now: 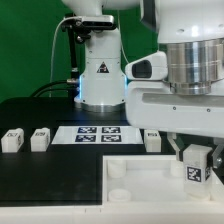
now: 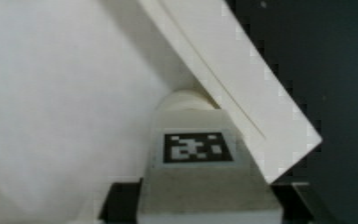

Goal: Assemble one leg

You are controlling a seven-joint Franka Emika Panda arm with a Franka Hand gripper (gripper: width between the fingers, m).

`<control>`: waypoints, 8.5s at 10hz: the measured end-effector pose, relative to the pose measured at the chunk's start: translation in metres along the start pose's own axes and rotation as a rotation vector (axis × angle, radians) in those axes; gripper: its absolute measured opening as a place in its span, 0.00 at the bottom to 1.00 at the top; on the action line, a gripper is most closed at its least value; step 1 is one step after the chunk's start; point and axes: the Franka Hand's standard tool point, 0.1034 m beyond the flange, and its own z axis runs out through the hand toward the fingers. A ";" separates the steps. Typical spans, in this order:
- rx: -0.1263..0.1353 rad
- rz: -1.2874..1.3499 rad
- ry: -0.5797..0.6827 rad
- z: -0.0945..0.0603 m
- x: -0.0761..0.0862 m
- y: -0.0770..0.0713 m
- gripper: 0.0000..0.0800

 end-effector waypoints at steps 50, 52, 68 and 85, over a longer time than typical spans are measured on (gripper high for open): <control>-0.040 -0.407 0.042 0.003 -0.010 0.001 0.36; -0.037 -0.182 0.041 0.004 -0.009 0.000 0.36; -0.039 -0.027 0.011 0.005 -0.020 0.002 0.81; -0.001 0.447 0.013 0.000 0.000 -0.001 0.37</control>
Offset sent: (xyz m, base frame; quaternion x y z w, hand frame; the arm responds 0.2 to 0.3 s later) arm 0.0100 -0.0024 -0.0014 0.0591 0.0300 0.2653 0.9619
